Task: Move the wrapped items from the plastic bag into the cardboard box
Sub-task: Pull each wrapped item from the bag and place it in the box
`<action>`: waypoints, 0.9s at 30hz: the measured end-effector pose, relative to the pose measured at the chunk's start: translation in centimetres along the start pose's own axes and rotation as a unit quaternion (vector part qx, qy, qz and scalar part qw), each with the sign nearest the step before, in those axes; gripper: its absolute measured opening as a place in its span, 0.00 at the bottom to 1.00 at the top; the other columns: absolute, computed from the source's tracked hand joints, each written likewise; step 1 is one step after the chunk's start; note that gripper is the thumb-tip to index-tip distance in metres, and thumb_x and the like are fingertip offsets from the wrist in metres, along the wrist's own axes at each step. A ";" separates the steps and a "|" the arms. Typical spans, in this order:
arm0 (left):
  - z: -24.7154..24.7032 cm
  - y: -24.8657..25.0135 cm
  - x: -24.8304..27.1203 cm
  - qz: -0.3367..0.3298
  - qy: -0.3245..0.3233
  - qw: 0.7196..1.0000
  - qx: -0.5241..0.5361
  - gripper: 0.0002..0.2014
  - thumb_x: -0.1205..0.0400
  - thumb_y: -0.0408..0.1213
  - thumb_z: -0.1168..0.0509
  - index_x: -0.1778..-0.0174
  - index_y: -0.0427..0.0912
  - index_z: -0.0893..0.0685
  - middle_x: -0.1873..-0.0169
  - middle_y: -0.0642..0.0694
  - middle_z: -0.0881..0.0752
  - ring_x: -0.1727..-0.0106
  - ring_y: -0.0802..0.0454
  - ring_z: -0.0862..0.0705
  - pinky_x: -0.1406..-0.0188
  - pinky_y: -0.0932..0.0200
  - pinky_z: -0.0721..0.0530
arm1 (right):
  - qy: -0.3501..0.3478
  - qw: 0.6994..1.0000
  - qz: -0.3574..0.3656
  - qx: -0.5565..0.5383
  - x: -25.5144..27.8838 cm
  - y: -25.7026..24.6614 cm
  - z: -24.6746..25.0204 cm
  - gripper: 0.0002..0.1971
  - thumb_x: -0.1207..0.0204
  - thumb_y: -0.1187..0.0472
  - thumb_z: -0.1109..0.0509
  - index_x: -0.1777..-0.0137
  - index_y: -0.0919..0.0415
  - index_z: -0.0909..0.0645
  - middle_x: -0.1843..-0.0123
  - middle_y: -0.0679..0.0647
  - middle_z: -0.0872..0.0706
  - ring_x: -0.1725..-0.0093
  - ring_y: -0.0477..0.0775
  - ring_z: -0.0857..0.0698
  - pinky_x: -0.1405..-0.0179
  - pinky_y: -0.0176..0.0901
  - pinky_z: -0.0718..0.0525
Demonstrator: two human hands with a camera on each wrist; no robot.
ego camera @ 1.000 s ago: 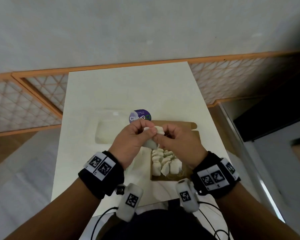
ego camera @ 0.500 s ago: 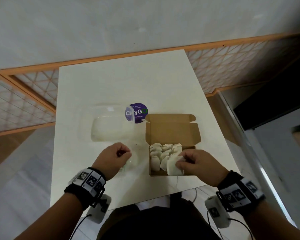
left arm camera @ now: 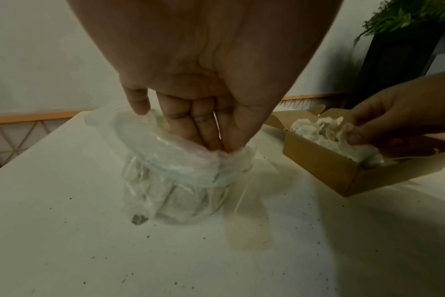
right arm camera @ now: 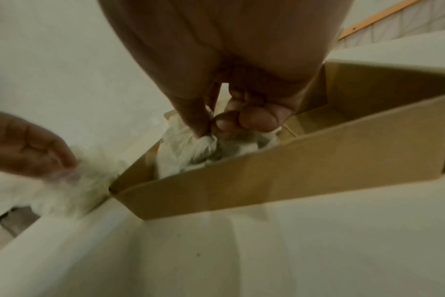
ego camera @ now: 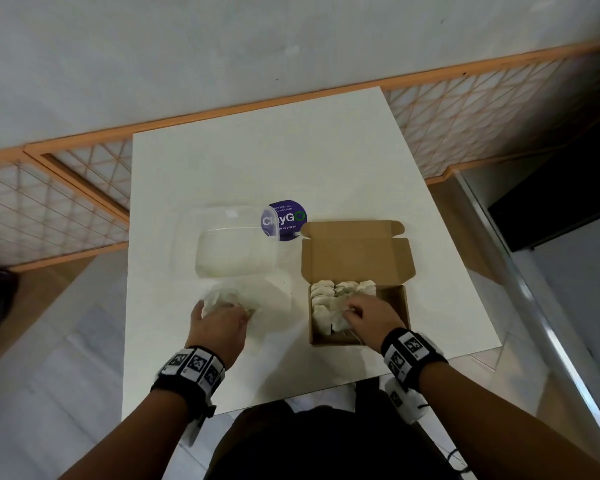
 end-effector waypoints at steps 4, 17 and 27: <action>-0.5 0.0 -0.6 -0.009 -0.034 0.999 0.015 0.14 0.11 0.49 0.44 0.43 0.56 0.13 0.44 0.56 0.10 0.43 0.51 0.11 0.40 0.51 0.24 | 0.035 0.998 -0.014 -0.059 -0.1 0.1 0.5 0.09 0.14 0.50 0.33 0.44 0.50 0.12 0.51 0.46 0.10 0.51 0.49 0.13 0.48 0.48 0.13; -0.8 -0.2 -2.7 0.015 -0.050 0.995 0.084 0.12 0.18 0.46 0.29 0.61 0.46 0.23 0.58 0.50 0.21 0.56 0.48 0.20 0.57 0.56 0.26 | -0.006 0.997 -0.071 0.029 0.0 -0.8 -0.8 0.11 0.16 0.53 0.34 0.61 0.49 0.28 0.62 0.47 0.20 0.59 0.53 0.20 0.64 0.44 0.23; -3.1 -2.0 -3.6 -0.034 -0.061 0.997 -0.022 0.11 0.18 0.32 0.36 0.47 0.50 0.12 0.37 0.45 0.15 0.40 0.39 0.12 0.46 0.43 0.10 | -0.017 0.996 -0.050 0.074 2.5 0.1 2.9 0.13 0.17 0.47 0.34 0.60 0.54 0.21 0.62 0.51 0.14 0.59 0.55 0.14 0.59 0.50 0.15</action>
Point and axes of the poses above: each hand's wrist, its own x-axis away from the middle knuckle, its own z-axis out of the back of the hand, y = z × x, the point moved 1 cm from there along -x, towards the middle knuckle
